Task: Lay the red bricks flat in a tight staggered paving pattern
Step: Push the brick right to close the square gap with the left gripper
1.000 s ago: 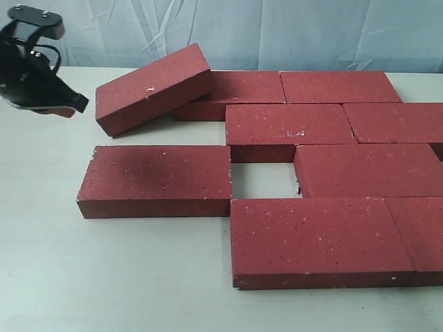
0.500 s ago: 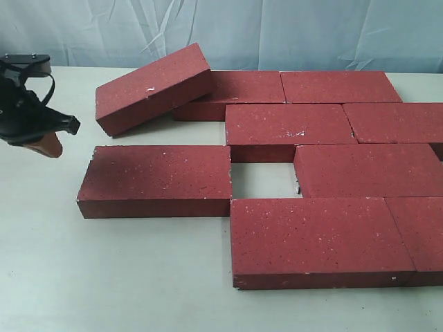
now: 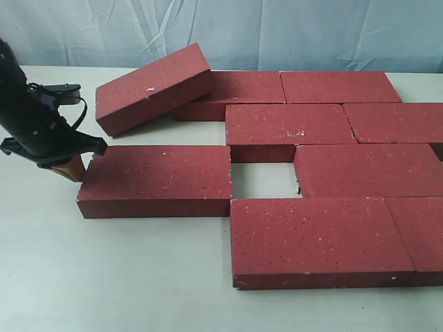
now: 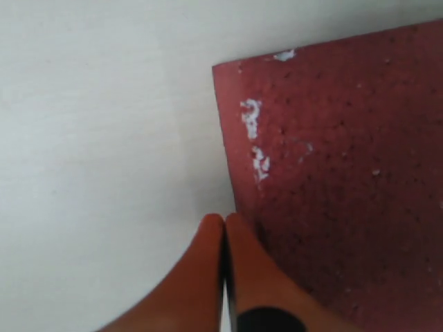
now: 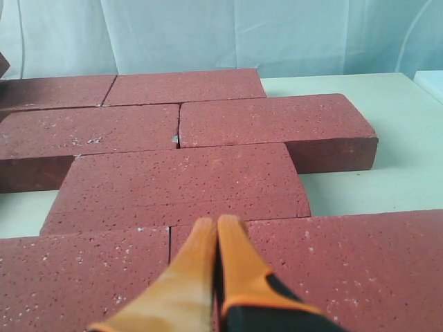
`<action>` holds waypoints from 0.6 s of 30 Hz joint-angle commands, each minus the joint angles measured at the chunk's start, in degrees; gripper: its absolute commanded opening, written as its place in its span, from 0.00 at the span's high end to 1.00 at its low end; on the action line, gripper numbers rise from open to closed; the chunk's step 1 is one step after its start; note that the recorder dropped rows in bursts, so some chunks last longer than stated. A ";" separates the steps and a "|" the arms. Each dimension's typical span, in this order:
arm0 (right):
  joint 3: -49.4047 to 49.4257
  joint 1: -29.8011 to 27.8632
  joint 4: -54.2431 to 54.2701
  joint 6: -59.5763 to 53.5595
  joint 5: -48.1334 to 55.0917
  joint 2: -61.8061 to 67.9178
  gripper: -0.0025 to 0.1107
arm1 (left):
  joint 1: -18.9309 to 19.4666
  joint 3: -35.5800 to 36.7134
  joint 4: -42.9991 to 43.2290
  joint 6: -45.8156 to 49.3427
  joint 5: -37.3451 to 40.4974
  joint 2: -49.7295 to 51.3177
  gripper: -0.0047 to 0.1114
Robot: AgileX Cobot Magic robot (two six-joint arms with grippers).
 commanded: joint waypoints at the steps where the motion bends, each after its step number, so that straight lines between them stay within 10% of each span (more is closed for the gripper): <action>1: 0.27 0.30 -0.30 -0.20 -0.51 -0.39 0.98 | -1.41 -0.19 -1.34 -0.58 -0.49 0.97 0.96; 18: 0.27 0.30 -0.30 -0.20 -0.51 -0.39 0.98 | -10.76 -0.19 -3.91 0.03 -4.64 0.97 0.96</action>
